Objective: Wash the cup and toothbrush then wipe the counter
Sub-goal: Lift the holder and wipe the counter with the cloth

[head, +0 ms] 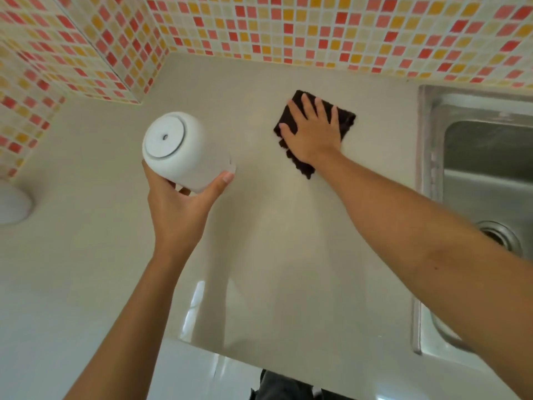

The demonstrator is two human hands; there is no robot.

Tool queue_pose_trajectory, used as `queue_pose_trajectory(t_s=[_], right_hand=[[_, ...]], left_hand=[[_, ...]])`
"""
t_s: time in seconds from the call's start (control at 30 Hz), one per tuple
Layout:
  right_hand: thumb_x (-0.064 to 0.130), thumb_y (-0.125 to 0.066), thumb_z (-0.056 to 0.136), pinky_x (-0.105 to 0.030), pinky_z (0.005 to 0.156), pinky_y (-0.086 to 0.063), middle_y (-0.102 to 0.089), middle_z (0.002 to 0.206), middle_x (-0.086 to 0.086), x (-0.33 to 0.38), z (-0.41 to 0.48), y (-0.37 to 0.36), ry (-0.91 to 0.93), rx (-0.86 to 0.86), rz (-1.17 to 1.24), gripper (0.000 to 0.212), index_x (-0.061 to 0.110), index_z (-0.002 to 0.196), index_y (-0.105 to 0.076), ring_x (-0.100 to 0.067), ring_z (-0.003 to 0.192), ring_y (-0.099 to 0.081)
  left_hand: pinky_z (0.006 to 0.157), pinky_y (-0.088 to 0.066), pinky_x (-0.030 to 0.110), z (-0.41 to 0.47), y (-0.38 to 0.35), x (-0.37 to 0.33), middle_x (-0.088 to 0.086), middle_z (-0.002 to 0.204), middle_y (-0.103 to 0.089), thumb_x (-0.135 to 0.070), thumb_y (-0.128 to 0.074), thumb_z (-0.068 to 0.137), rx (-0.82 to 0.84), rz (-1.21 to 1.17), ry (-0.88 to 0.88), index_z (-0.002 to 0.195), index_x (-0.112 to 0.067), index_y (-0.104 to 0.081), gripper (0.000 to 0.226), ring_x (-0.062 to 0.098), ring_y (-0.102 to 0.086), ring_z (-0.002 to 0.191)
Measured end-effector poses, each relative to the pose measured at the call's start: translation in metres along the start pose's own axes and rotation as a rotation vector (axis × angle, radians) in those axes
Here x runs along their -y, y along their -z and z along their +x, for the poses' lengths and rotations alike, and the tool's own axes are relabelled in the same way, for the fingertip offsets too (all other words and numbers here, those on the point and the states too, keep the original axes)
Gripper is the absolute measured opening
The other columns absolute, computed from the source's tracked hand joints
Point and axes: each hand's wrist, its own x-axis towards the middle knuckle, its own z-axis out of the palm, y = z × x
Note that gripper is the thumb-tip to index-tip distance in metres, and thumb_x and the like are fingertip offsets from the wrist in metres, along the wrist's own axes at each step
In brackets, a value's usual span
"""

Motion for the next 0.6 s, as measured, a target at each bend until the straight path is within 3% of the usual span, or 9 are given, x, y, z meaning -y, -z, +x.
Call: queue_pose_trajectory(t_s=[0.07,0.17,0.3,0.4,0.5,0.6], right_hand=[[0.059,-0.016,0.096,-0.049,0.118,0.002,-0.006,0.161,0.0,0.005,-0.001,-0.005,0.004,-0.01,-0.017,0.063,0.03,0.152,-0.01,-0.024,0.148,-0.002],[0.056,-0.019,0.096,-0.049,0.118,0.0,-0.01,0.161,0.0,0.019,-0.059,-0.015,0.155,-0.033,-0.02,0.062,0.03,0.152,-0.014,-0.024,0.148,-0.005],[0.052,-0.033,0.093,-0.051,0.117,-0.008,-0.019,0.159,0.0,0.056,-0.187,-0.025,0.483,0.03,0.031,0.061,0.03,0.15,-0.024,-0.025,0.147,-0.012],[0.053,-0.037,0.092,-0.048,0.118,-0.003,-0.015,0.16,0.004,0.068,-0.241,-0.031,0.71,0.155,0.038,0.061,0.035,0.149,-0.022,-0.021,0.147,-0.007],[0.054,-0.038,0.092,-0.047,0.117,-0.008,-0.024,0.157,0.004,0.061,-0.191,-0.031,0.825,0.109,-0.001,0.059,0.035,0.147,-0.03,-0.022,0.145,-0.018],[0.054,-0.037,0.09,-0.051,0.113,-0.021,-0.035,0.153,0.002,0.051,-0.091,-0.028,0.603,-0.001,-0.039,0.057,0.034,0.144,-0.038,-0.025,0.14,-0.031]], left_hand=[[0.091,-0.05,0.017,0.002,0.008,0.006,-0.012,0.136,-0.051,-0.034,-0.086,0.067,-0.011,0.003,0.007,0.144,-0.021,-0.029,0.097,-0.002,-0.052,0.12],[0.09,-0.05,0.017,0.007,0.014,0.009,-0.012,0.136,-0.051,-0.032,-0.086,0.067,-0.033,-0.006,0.015,0.144,-0.02,-0.029,0.097,-0.002,-0.052,0.12],[0.096,-0.051,0.024,0.018,0.004,0.001,-0.014,0.135,-0.05,-0.03,-0.087,0.066,-0.037,-0.033,0.012,0.144,-0.023,-0.03,0.097,-0.003,-0.05,0.121],[0.098,-0.051,0.031,0.03,-0.01,-0.009,-0.012,0.137,-0.048,-0.031,-0.087,0.065,-0.014,-0.049,-0.008,0.144,-0.023,-0.03,0.098,0.001,-0.049,0.123],[0.097,-0.051,0.03,0.04,-0.021,-0.016,-0.012,0.136,-0.049,-0.029,-0.088,0.065,0.0,-0.059,-0.033,0.144,-0.022,-0.03,0.098,0.001,-0.05,0.123],[0.096,-0.051,0.026,0.044,-0.028,-0.018,-0.014,0.135,-0.05,-0.028,-0.088,0.065,0.005,-0.056,-0.045,0.143,-0.021,-0.03,0.097,0.0,-0.051,0.122]])
